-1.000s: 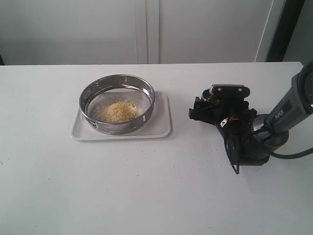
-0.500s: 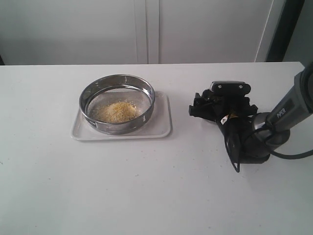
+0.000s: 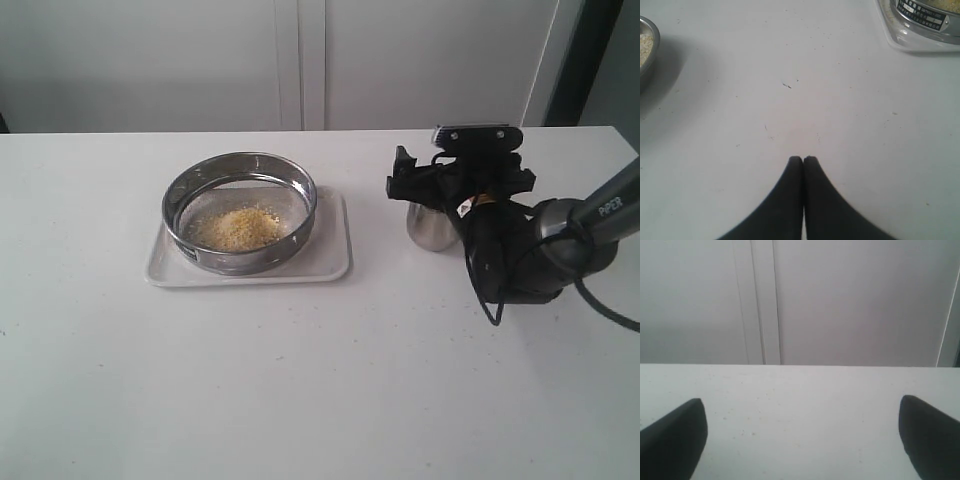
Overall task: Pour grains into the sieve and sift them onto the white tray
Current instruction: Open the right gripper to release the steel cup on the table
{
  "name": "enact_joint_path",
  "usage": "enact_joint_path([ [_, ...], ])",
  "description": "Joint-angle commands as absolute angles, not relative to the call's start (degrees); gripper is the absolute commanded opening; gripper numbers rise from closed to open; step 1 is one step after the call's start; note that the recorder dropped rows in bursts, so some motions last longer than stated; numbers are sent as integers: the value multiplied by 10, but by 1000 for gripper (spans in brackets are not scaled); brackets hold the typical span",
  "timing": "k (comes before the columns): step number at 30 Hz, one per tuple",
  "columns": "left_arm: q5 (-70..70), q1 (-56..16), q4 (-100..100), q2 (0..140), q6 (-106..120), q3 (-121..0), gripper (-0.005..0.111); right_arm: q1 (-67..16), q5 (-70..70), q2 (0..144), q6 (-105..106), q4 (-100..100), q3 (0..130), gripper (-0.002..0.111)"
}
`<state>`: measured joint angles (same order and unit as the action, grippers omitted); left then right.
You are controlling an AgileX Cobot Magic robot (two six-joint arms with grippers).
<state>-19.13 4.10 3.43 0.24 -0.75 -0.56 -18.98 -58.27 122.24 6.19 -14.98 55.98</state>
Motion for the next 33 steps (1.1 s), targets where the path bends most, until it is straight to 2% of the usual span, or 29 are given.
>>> enact_joint_path([
  [1, -193, 42, 38, 0, -12, 0, 0, -188, -570, 1194, 69, -147, 559, 96],
  [33, -193, 42, 38, 0, -12, 0, 0, -189, -490, 1138, 69, -145, 559, 96],
])
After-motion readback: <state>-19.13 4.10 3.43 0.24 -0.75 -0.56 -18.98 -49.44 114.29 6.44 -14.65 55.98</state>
